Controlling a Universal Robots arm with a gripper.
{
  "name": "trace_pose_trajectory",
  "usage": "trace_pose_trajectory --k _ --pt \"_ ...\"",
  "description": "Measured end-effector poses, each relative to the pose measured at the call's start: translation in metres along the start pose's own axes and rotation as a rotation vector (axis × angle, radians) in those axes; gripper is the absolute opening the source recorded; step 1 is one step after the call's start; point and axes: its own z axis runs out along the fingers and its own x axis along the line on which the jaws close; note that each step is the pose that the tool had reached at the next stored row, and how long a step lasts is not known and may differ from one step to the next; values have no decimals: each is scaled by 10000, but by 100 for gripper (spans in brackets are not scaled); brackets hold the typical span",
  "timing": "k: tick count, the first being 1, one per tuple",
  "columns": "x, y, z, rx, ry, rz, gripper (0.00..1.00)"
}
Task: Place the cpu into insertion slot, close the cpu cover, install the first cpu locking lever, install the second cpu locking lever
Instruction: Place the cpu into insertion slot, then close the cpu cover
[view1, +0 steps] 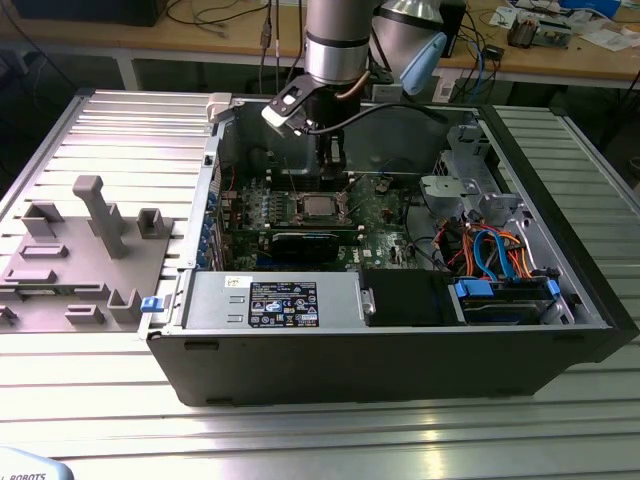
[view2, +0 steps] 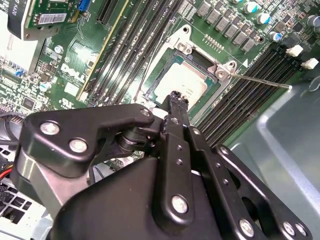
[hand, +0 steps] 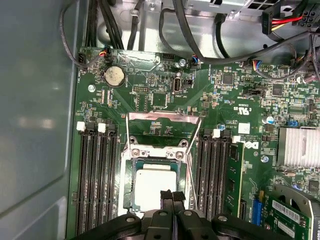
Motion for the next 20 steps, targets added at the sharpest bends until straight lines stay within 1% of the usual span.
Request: trace_pose_trajectory --k 8,11,13,15,16,20 --pt "0 0 -2 0 -1 0 11" --pt "-3 18 -2 1 -4 0 11" --pt "-7 56 -1 0 13 0 11" --pt "-12 85 -2 -1 60 1 11" --pt "-13 100 -6 0 73 1 11" --pt "-22 170 -49 16 97 0 11"
